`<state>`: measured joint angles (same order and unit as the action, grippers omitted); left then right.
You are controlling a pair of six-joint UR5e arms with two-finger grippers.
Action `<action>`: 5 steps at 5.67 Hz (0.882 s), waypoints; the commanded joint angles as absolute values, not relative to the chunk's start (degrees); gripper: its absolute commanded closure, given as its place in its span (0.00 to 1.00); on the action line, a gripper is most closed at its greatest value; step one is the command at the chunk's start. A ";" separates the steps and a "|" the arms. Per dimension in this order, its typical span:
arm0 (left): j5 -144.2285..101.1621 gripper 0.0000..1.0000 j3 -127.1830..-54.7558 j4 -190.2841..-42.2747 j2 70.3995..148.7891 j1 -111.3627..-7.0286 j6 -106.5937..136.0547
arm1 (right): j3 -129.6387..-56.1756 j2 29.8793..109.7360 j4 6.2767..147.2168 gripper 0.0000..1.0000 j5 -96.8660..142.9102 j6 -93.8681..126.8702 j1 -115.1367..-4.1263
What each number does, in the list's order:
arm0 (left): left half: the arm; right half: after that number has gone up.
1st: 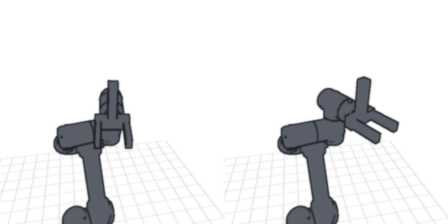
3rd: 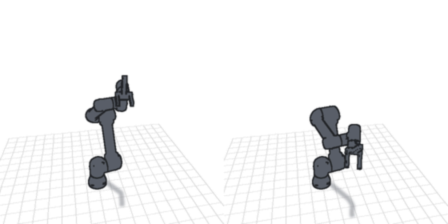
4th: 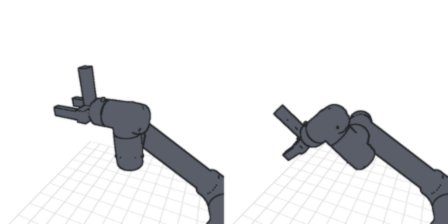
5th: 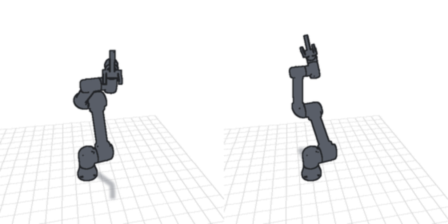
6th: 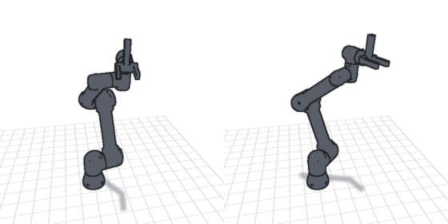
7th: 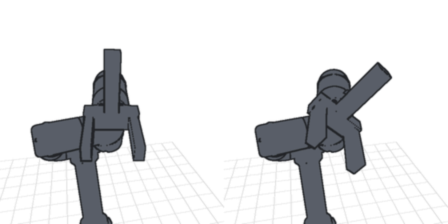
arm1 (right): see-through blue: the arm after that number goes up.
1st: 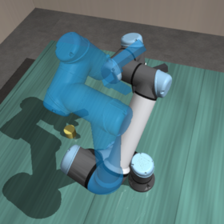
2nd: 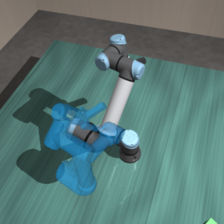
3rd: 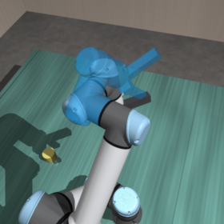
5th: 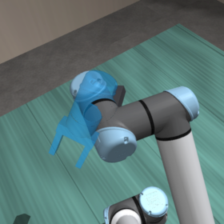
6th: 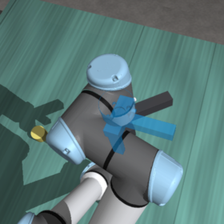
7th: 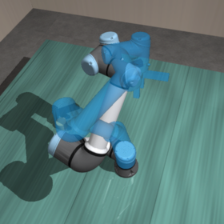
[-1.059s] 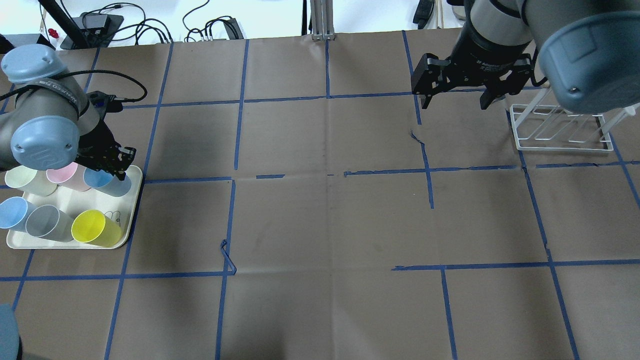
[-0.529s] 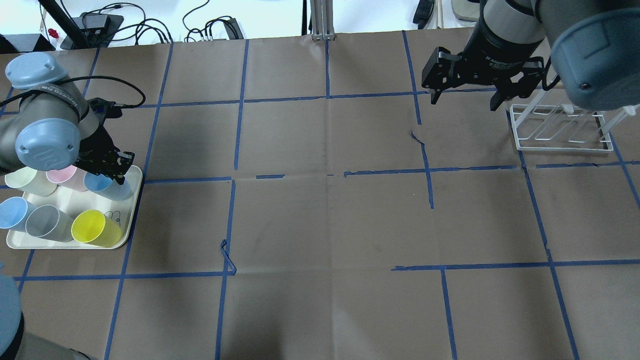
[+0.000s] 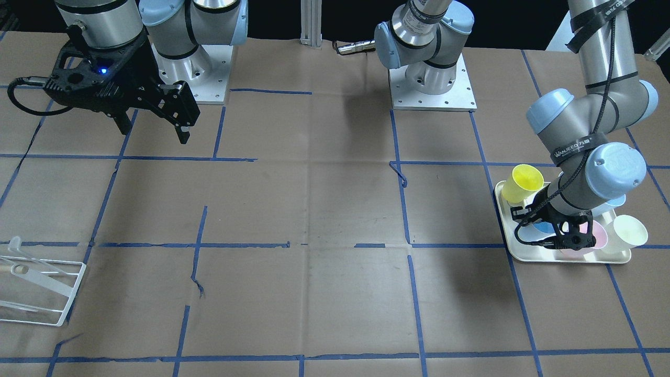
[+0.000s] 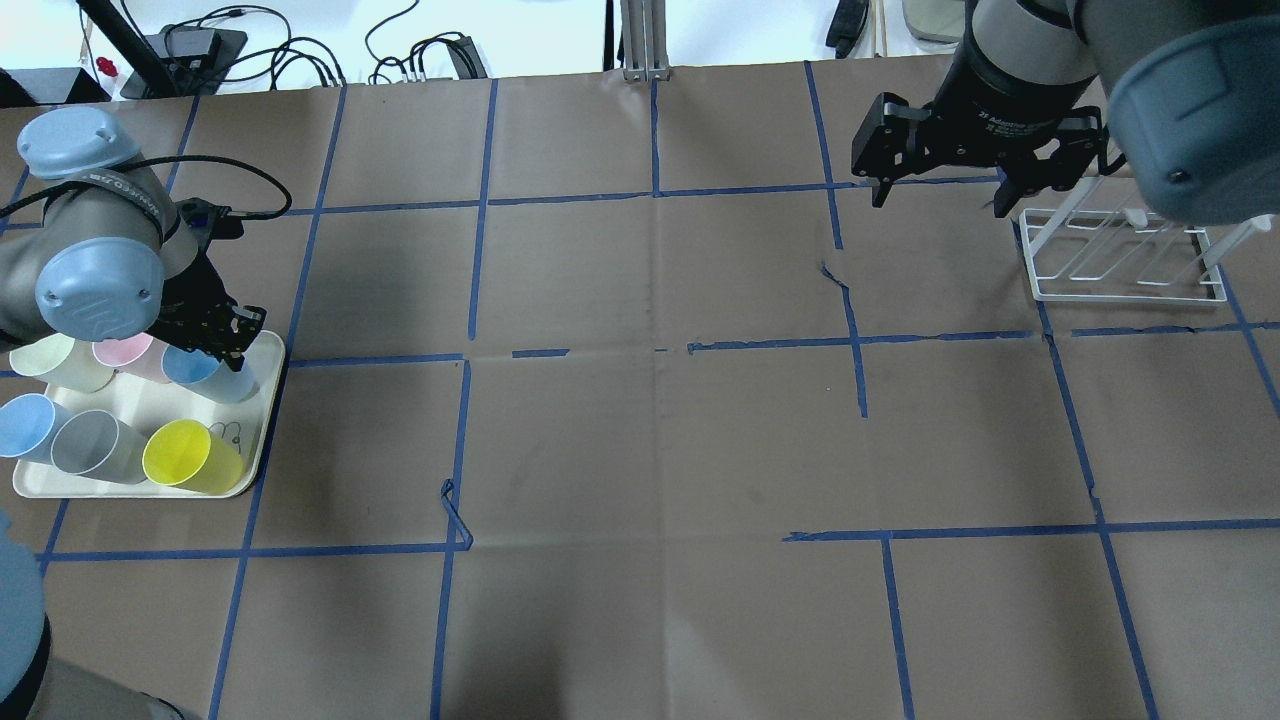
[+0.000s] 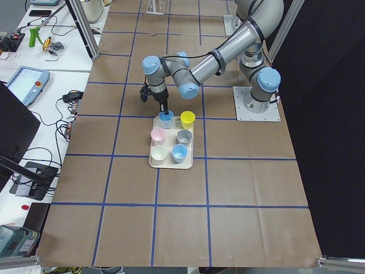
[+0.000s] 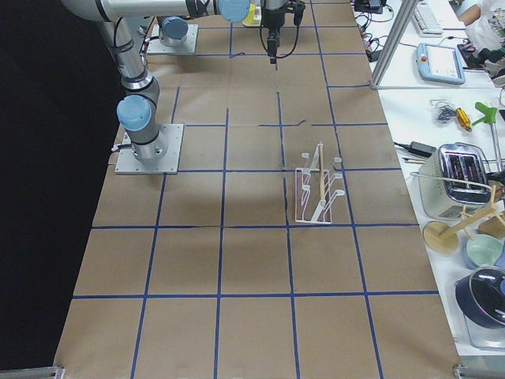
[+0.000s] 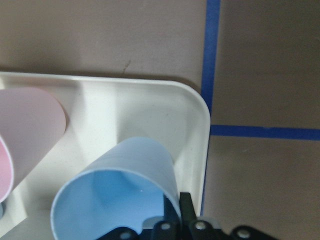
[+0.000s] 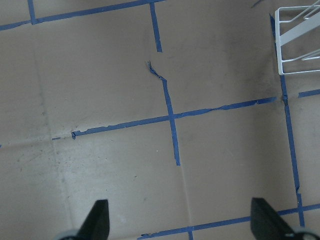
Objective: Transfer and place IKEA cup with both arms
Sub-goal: 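Open the left gripper to release the cup on the tray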
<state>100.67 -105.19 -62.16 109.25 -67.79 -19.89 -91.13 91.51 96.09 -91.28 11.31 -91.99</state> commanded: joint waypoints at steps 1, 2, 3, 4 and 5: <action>100.64 0.77 -105.29 -62.23 109.60 -67.76 -19.95 | -91.14 91.58 96.06 0.00 -90.97 11.16 -92.02; 100.55 0.02 -105.21 -62.14 110.12 -67.85 -19.95 | -91.14 91.50 96.06 0.00 -89.75 11.08 -92.11; 100.72 0.02 -105.21 -62.14 110.13 -68.03 -20.82 | -91.14 91.41 96.06 0.00 -89.74 10.64 -92.02; 100.64 0.02 -105.12 -62.31 108.47 -68.46 -21.27 | -91.06 91.41 96.06 0.00 -89.74 10.55 -92.02; 100.29 0.01 -104.68 -63.18 105.67 -69.42 -21.18 | -91.05 91.23 96.06 0.00 -89.74 10.37 -92.02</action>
<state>100.53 -104.97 -62.57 107.83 -68.69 -21.10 -91.08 91.34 96.06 -89.75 10.53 -92.03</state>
